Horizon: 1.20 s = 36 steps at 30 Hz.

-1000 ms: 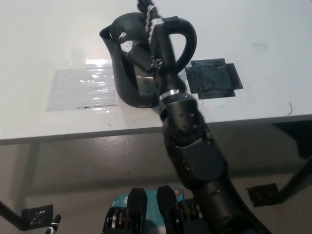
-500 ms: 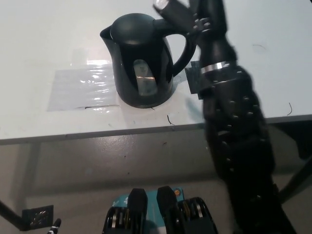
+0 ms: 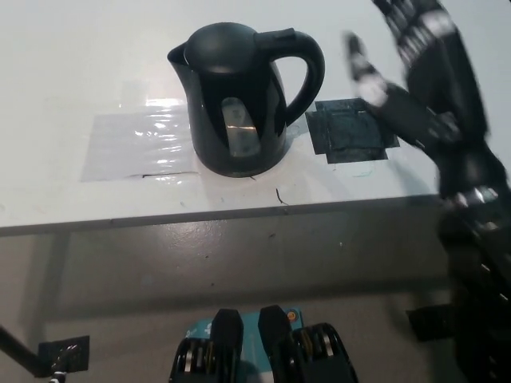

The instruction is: The robot uses its right hand to push down on the lid of a kettle kept in the middle of the desk to close it

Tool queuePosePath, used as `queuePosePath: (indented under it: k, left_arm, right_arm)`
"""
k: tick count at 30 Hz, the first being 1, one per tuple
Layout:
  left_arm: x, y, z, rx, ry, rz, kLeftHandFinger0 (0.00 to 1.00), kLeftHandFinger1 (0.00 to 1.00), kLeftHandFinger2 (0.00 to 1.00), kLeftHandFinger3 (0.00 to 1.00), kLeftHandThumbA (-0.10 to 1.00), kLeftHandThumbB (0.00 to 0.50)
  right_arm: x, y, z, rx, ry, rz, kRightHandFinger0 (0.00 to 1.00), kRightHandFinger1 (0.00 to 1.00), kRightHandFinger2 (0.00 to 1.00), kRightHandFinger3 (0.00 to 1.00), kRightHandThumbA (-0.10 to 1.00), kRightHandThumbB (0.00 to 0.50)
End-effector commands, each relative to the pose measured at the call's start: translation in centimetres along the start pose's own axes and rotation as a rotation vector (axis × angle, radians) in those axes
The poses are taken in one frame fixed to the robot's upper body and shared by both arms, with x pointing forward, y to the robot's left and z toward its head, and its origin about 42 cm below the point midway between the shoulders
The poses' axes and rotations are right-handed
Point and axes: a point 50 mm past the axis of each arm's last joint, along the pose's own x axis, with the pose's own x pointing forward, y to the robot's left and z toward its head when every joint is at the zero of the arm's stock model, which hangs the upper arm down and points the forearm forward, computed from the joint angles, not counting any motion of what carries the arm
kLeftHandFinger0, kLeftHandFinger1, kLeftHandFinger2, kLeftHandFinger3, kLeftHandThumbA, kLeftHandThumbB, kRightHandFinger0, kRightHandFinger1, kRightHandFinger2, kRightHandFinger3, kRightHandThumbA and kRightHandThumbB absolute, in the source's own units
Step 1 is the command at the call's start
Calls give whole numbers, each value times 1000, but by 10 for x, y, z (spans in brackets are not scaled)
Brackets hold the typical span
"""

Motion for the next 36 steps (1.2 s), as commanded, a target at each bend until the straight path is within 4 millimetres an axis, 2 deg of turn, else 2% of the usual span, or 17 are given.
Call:
queuePosePath:
  k: [1, 5, 6, 10, 11, 15, 16, 19, 21, 23, 24, 25, 26, 27, 30, 35, 36]
  left_arm:
    - [-9, 16, 7, 12, 3, -10, 1000, 1000, 1000, 1000, 1000, 100]
    - [-11, 22, 4, -4, 1, -3, 1000, 1000, 1000, 1000, 1000, 110]
    - [-11, 22, 5, 4, 0, -2, 1000, 1000, 1000, 1000, 1000, 108]
    - [-11, 21, 5, 22, 0, 7, 1000, 1000, 1000, 1000, 1000, 105]
    - [-10, 24, 19, 27, -29, 14, 1000, 1000, 1000, 1000, 1000, 104]
    - [-14, 30, 23, 19, -49, 27, 1000, 1000, 1000, 1000, 1000, 105]
    - [-16, 35, 22, 16, -49, 26, 1000, 1000, 1000, 1000, 1000, 111]
    - [-18, 37, 20, 6, -49, 33, 1000, 1000, 1000, 1000, 1000, 115]
    - [-15, 34, 25, 15, -55, 40, 1000, 1000, 1000, 1000, 1000, 113]
    - [-17, 34, 20, 11, -46, 42, 1000, 1000, 1000, 1000, 1000, 112]
    - [-18, 35, 17, 6, -42, 42, 1000, 1000, 1000, 1000, 1000, 109]
    - [-19, 36, 13, -2, -38, 43, 1000, 1000, 1000, 1000, 1000, 108]
    - [-21, 37, 8, -5, -30, 45, 1000, 1000, 1000, 1000, 1000, 108]
    - [-24, 37, 1, -12, -18, 53, 1000, 1000, 1000, 1000, 1000, 108]
    - [-25, 36, -5, -21, -11, 54, 1000, 1000, 1000, 1000, 1000, 106]
    - [-29, 41, -12, 7, 12, 78, 1000, 1000, 1000, 1000, 1000, 102]
    - [-29, 41, -15, 7, 20, 76, 1000, 1000, 1000, 1000, 1000, 104]
  right_arm:
    - [-17, -14, 6, 88, 21, 38, 1000, 1000, 1000, 1000, 474, 91]
    - [-38, -33, -3, 90, 72, -35, 1000, 1000, 1000, 1000, 476, 103]
    - [-48, -41, -8, 89, 88, -51, 1000, 1000, 1000, 1000, 476, 75]
    - [-67, -51, -18, 53, 138, -98, 1000, 1000, 1000, 1000, 512, 64]
    - [-64, -54, -24, 49, 138, -106, 1000, 1000, 1000, 1000, 519, 45]
    - [-78, -60, -41, 39, 177, -118, 1000, 1000, 1000, 1000, 501, 37]
    - [-92, -63, -53, 35, 224, -124, 1000, 1000, 1000, 1000, 499, 35]
    - [-108, -66, -64, 3, 254, -128, 1000, 1000, 1000, 1000, 492, 19]
    - [-129, -75, -77, -11, 310, -137, 1000, 1000, 1000, 1000, 485, 0]
    - [-144, -76, -82, 1, 338, -145, 1000, 1000, 1000, 1000, 462, 0]
    - [-152, -77, -86, -8, 353, -151, 1000, 1000, 1000, 1000, 411, 0]
    - [-174, -78, -97, -17, 398, -170, 1000, 1000, 1000, 1000, 433, 0]
    - [-180, -77, -98, -17, 407, -170, 1000, 1000, 1000, 1000, 432, 0]
    - [-197, -77, -105, -29, 447, -169, 1000, 1000, 1000, 1000, 427, 0]
    - [-213, -78, -115, -9, 483, -178, 1000, 1000, 1000, 1000, 388, 0]
    - [-258, -77, -143, -8, 571, -221, 1000, 1000, 1000, 1000, 360, 0]
    - [-273, -81, -148, -16, 606, -240, 1000, 1000, 1000, 1000, 359, 0]
